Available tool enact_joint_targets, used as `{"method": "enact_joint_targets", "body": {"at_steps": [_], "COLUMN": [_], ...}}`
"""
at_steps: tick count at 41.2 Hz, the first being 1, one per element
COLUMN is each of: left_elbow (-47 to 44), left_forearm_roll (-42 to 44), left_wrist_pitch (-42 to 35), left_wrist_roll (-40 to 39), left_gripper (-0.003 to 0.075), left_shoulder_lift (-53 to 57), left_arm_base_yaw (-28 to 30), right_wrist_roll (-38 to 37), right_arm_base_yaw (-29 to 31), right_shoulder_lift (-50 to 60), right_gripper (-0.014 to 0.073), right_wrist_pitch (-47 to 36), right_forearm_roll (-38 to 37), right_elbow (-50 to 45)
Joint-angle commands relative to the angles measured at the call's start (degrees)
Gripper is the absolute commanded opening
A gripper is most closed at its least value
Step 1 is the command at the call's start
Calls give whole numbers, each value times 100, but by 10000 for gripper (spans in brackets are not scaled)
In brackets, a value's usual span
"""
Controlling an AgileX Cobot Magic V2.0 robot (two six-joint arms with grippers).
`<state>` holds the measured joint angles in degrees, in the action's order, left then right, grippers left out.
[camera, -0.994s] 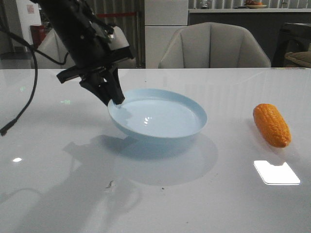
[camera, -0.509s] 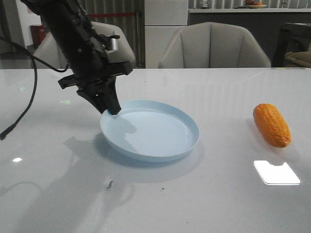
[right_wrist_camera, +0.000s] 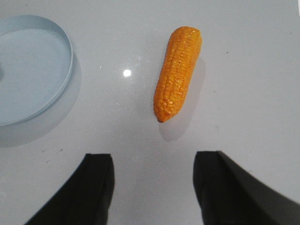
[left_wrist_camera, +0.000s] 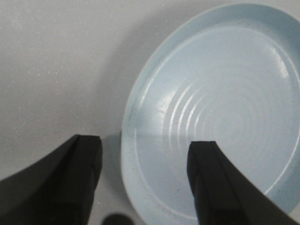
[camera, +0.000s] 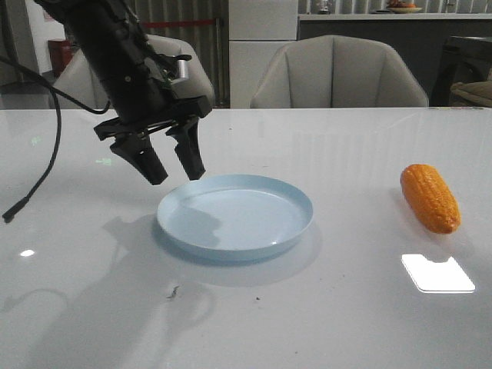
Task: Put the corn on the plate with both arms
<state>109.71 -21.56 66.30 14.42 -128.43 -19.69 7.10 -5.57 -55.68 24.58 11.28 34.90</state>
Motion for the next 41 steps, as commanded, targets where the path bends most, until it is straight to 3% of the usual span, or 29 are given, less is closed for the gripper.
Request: {"method": "enact_joint_targets", "body": {"at_steps": [1, 11, 20, 25, 30, 36, 41], "left_elbow": [285, 773, 1121, 1121, 1097, 528, -823], "left_forearm_roll": [-237, -307, -148, 518, 1695, 2045, 2045], "left_wrist_pitch": [132, -7, -1012, -1532, -1520, -1733, -2688], "left_wrist_roll": [2, 2, -29, -258, -581, -581, -636], "left_gripper": [403, 344, 300, 269, 225, 176, 131], "left_shoulder_lift": [389, 389, 1086, 1774, 2515, 3317, 4216], "left_arm_base_yaw": [-9, 28, 181, 305, 419, 638, 954], "right_wrist_roll": [49, 49, 49, 49, 49, 49, 49], "right_arm_base_yaw": [-6, -6, -6, -6, -6, -6, -6], "right_shoulder_lift": [51, 51, 51, 51, 51, 51, 51], "right_gripper": [485, 485, 485, 485, 485, 485, 485], "right_wrist_pitch": [-311, -446, -282, -270, -270, -258, -240], "right_forearm_roll": [18, 195, 328, 328, 328, 328, 323], "right_elbow": [206, 245, 362, 362, 362, 362, 362]}}
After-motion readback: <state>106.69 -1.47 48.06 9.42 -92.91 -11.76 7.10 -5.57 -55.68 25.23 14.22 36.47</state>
